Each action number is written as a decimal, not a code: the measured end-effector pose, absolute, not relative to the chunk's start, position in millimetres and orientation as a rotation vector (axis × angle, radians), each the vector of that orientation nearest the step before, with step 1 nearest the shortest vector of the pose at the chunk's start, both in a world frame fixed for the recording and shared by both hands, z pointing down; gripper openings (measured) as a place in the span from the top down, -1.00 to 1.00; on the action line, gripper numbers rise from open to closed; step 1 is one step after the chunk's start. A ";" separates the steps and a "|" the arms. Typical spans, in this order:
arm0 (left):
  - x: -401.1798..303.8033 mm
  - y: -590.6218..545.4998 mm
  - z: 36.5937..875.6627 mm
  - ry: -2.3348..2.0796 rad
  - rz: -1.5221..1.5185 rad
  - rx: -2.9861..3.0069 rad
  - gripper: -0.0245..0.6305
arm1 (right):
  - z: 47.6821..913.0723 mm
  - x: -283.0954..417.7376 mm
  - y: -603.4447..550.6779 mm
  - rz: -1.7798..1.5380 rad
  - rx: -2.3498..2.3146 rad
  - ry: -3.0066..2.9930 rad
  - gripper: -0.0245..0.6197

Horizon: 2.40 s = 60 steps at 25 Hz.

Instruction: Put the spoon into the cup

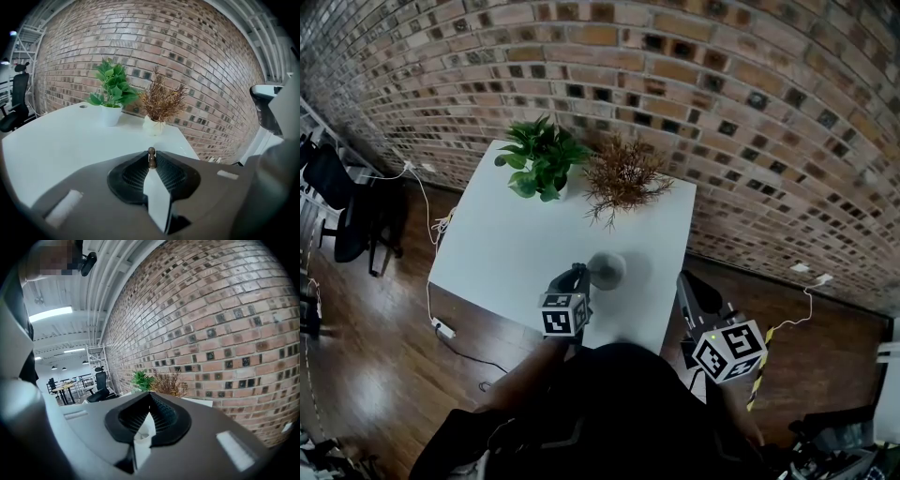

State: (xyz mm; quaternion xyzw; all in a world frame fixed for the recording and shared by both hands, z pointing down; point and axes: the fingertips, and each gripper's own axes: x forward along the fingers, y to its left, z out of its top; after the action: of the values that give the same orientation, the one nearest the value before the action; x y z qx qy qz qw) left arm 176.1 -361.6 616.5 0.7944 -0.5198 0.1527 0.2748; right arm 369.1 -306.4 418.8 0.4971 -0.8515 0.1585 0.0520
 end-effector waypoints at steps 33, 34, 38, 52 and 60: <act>165.1 -265.3 426.9 -1.441 -0.035 2.404 0.92 | 386.4 396.1 -278.8 0.408 1.428 -2.795 0.90; 164.7 -259.8 417.3 -1.427 -0.047 2.446 0.92 | 386.5 395.0 -278.3 0.387 1.446 -2.782 0.90; 139.7 -240.3 396.3 -1.351 -0.121 2.518 0.92 | 377.9 375.6 -264.5 0.324 1.498 -2.743 0.90; 55.4 -169.5 389.9 -1.040 -0.079 2.709 0.92 | 384.1 260.5 -176.6 0.342 1.553 -2.611 0.90; 41.7 -128.4 384.4 -1.098 -0.095 2.655 0.92 | 376.4 246.8 -121.5 0.301 1.549 -2.608 0.90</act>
State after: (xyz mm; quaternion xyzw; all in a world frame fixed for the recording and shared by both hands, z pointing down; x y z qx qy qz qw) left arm 41.7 -128.4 384.4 0.9154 -0.3786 -0.0327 0.1328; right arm 246.8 -121.5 376.4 0.5075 -0.8547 0.0985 0.0467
